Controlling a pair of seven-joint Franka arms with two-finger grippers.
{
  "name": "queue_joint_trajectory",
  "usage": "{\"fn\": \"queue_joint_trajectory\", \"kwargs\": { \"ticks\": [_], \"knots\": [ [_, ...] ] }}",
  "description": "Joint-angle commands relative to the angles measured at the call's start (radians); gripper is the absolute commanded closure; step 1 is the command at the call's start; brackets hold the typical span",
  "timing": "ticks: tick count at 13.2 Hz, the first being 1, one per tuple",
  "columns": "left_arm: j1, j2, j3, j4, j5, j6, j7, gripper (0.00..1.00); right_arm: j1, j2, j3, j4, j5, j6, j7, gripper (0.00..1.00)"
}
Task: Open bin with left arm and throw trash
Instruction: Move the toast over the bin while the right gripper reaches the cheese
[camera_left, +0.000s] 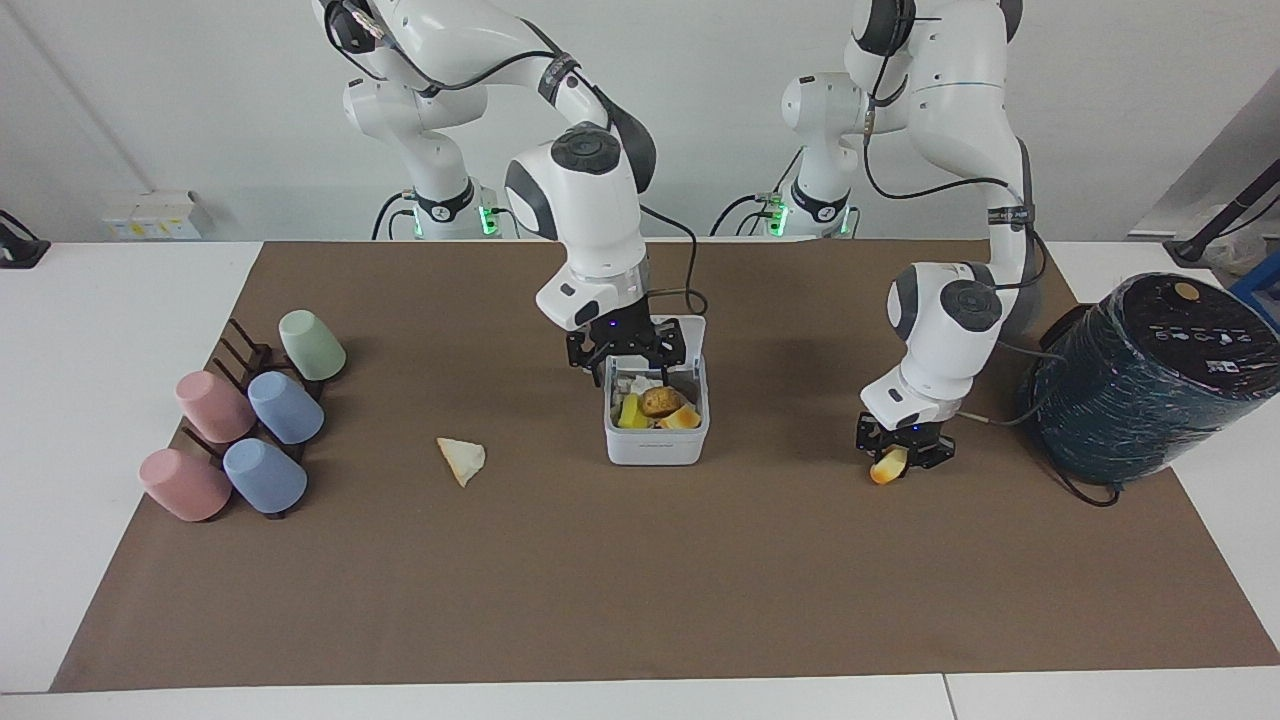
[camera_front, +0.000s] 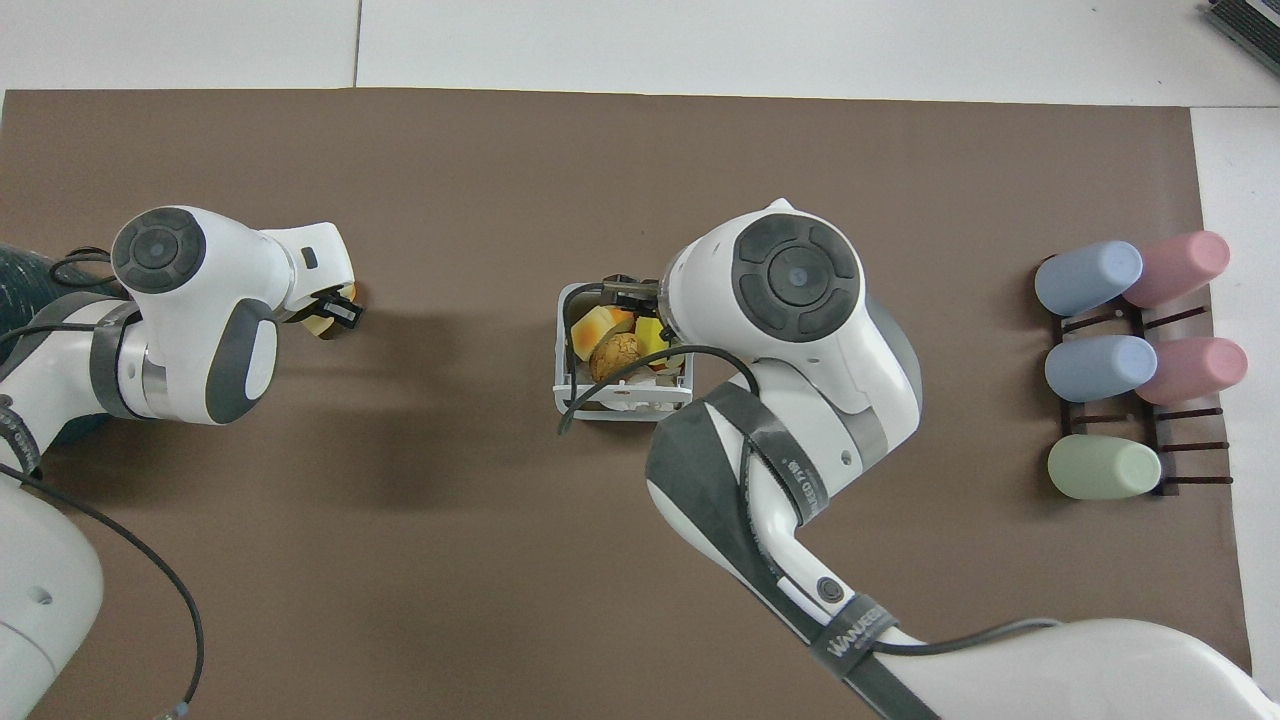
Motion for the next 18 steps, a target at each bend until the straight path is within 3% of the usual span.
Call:
{"fn": "queue_joint_trajectory", "kwargs": {
  "ticks": [1, 4, 9, 12, 18],
  "knots": [
    [-0.004, -0.002, 0.009, 0.101, 0.026, -0.153, -0.061, 1.00, -0.075, -0.032, 0.006, -0.015, -0.001, -0.032, -0.087, 0.00],
    [-0.027, -0.011, -0.003, 0.202, 0.003, -0.257, -0.203, 1.00, -0.175, -0.061, 0.006, -0.105, -0.007, -0.008, -0.289, 0.00],
    [-0.252, -0.051, -0.002, 0.344, -0.126, -0.354, -0.680, 1.00, -0.246, -0.080, 0.006, -0.311, -0.106, 0.182, -0.414, 0.00],
    [-0.369, -0.046, -0.002, 0.352, -0.126, -0.307, -0.932, 1.00, -0.321, -0.034, 0.006, -0.329, -0.110, 0.263, -0.573, 0.00],
    [-0.475, -0.069, -0.005, 0.255, -0.178, -0.215, -1.059, 1.00, -0.356, 0.052, 0.007, -0.339, -0.110, 0.296, -0.629, 0.05]
  ]
}}
